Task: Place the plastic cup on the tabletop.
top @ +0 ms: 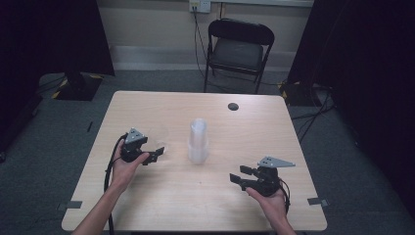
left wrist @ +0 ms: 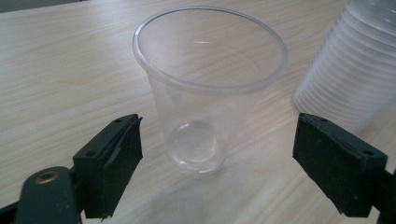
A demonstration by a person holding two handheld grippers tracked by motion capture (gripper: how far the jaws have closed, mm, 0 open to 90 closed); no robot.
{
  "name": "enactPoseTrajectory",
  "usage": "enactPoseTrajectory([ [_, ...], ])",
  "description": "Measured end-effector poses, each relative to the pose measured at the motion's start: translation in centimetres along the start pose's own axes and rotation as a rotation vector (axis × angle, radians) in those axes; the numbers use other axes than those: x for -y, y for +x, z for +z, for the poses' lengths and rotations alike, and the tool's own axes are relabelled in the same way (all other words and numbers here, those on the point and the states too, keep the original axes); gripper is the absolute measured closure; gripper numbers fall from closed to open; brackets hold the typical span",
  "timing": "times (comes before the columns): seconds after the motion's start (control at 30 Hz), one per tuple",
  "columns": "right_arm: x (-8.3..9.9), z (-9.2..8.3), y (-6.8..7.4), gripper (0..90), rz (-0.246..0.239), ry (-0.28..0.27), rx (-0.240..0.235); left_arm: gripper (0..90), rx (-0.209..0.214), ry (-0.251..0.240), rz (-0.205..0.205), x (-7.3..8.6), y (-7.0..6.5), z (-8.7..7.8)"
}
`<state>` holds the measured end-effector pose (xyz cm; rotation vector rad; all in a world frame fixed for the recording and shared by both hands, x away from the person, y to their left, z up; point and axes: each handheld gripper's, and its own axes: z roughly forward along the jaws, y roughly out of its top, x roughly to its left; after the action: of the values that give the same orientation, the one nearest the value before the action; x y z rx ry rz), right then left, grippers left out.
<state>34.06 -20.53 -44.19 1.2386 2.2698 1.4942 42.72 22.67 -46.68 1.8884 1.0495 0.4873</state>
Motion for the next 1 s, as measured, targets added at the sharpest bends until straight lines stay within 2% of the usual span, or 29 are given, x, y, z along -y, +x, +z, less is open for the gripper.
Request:
enactPoseTrajectory([
  [0.1,0.0,0.0,-0.1,37.6,0.003,0.002,0.007,15.6,0.004,-0.005,-0.030,0.2,0.1,-0.8],
  [0.3,0.0,-0.2,-0.2,36.5,-0.003,0.001,0.019,17.4,-0.003,0.028,-0.020,0.5,-0.4,-2.3],
  [0.43,0.1,-0.2,-0.4,36.5,-0.001,0.001,0.028,18.4,0.010,0.024,-0.025,0.4,-0.8,-3.7],
  [0.53,0.1,-0.4,-0.6,36.5,0.002,0.001,0.034,18.3,0.001,0.028,-0.044,0.6,-1.2,-4.8],
  [0.67,0.2,-0.4,-0.8,36.6,0.006,0.000,0.043,18.3,-0.004,0.049,-0.028,0.9,-1.7,-5.7],
  [0.77,0.2,-0.4,-0.9,36.7,0.007,0.000,0.048,18.3,0.001,0.028,-0.022,1.1,-2.4,-6.9],
  [0.83,0.1,-0.4,-1.0,36.8,0.007,-0.001,0.049,18.3,0.011,0.037,-0.011,1.2,-2.7,-7.5],
  [1.0,0.2,-0.4,-1.2,36.8,0.005,-0.006,0.058,17.8,0.008,0.038,0.010,2.0,-3.8,-8.6],
])
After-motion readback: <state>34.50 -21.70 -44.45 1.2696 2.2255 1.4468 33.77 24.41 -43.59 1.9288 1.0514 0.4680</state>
